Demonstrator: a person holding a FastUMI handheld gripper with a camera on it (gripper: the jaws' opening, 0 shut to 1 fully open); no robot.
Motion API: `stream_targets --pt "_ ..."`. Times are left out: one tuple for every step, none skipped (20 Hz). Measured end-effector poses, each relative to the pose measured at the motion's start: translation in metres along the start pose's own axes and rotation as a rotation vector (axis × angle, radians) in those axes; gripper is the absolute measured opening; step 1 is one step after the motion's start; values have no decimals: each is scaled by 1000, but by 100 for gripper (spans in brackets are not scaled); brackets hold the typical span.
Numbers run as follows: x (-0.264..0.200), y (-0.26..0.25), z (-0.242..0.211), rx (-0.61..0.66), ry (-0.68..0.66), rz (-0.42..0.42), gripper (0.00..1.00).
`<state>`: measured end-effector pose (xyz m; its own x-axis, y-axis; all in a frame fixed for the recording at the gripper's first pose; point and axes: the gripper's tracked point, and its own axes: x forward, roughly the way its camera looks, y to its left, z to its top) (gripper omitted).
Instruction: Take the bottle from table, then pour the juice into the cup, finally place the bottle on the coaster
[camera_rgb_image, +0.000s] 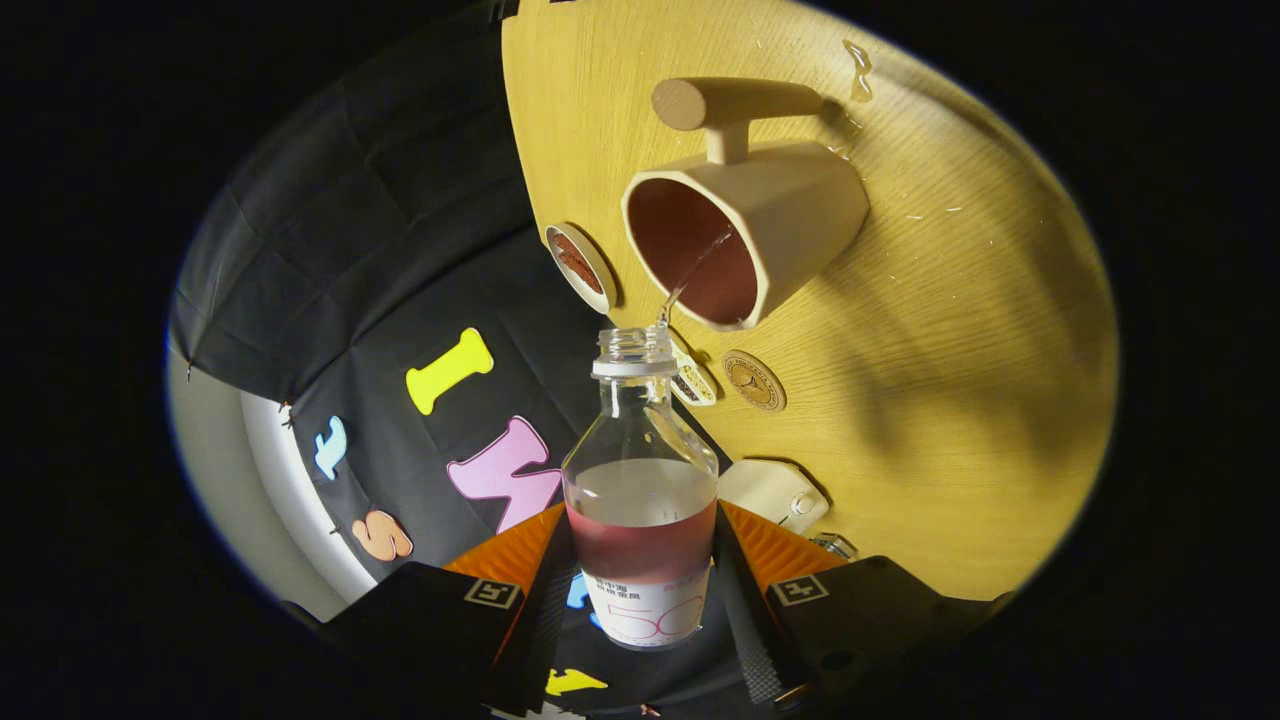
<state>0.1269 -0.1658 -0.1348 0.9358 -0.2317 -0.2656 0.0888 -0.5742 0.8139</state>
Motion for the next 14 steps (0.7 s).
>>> stream_targets --pt "-1 0 0 3 -1 -1 75" --pt "-1 0 0 5 -4 1 75" --pt "-1 0 1 6 -7 1 75" --pt "-1 0 0 6 -8 0 75" --pt "-2 -2 0 7 -8 -3 75" --pt "-1 -1 0 8 -8 -7 75" --pt "-1 -2 0 11 -10 -11 75" --pt "-2 -3 2 16 -12 -14 75" --pt "-2 -5 2 20 -15 -16 75" --pt "-3 -6 2 24 -16 -16 75" --pt "-2 -7 2 29 -15 -16 75" --pt "-2 -8 0 32 -14 -17 75" --pt "0 -9 -2 34 -12 -17 75" --pt "0 -8 -3 37 -10 -18 75"
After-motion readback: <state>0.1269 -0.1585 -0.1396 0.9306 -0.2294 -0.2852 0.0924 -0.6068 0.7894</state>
